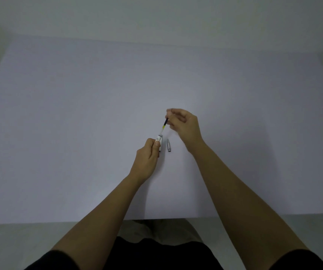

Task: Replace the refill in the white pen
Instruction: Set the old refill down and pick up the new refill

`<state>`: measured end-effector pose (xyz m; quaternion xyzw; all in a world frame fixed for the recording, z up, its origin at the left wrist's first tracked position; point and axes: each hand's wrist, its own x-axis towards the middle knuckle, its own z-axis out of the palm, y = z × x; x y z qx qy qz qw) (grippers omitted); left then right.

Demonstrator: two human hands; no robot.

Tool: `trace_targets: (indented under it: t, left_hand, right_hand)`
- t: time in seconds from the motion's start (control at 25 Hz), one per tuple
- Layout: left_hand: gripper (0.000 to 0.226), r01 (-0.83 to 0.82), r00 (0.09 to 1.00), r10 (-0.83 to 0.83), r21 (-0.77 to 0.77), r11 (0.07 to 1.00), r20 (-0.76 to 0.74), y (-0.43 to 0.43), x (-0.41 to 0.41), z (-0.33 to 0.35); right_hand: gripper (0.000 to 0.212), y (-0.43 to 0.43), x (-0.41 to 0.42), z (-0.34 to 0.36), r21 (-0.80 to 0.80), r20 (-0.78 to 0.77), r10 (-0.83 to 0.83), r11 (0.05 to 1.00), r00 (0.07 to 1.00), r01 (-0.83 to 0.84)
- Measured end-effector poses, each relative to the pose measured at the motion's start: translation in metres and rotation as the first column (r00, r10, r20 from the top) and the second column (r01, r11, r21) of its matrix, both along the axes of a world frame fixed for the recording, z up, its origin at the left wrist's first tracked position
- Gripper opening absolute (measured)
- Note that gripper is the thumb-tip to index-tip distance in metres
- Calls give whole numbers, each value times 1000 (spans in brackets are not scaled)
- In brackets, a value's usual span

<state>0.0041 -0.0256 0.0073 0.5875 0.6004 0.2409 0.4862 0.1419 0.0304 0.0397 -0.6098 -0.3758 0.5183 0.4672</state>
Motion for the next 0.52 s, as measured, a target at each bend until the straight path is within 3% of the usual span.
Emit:
trace_targets:
  t: [0.08,0.16,0.32,0.52]
  left_hand:
    - [35,0,1000,0,-28,1000,-8,-4,-2,-5]
    - [34,-7,1000,6,-45,999,-17,-5,-3,-9]
    - [34,-29,1000,29,-39,999,-9,-1,-1,-5]
    - [37,-37,999,36,-10,999,-14,10,2,1]
  right_hand:
    - [17,8,10,3,28,-36,-94,995,995,95]
    - [21,15,21,1,69,72,-135,989,988,130]
    - [22,9,31,-21,10,457,20,1000,889,-27]
    - [17,-3,33,-57,-86,617,95,995,782,-53]
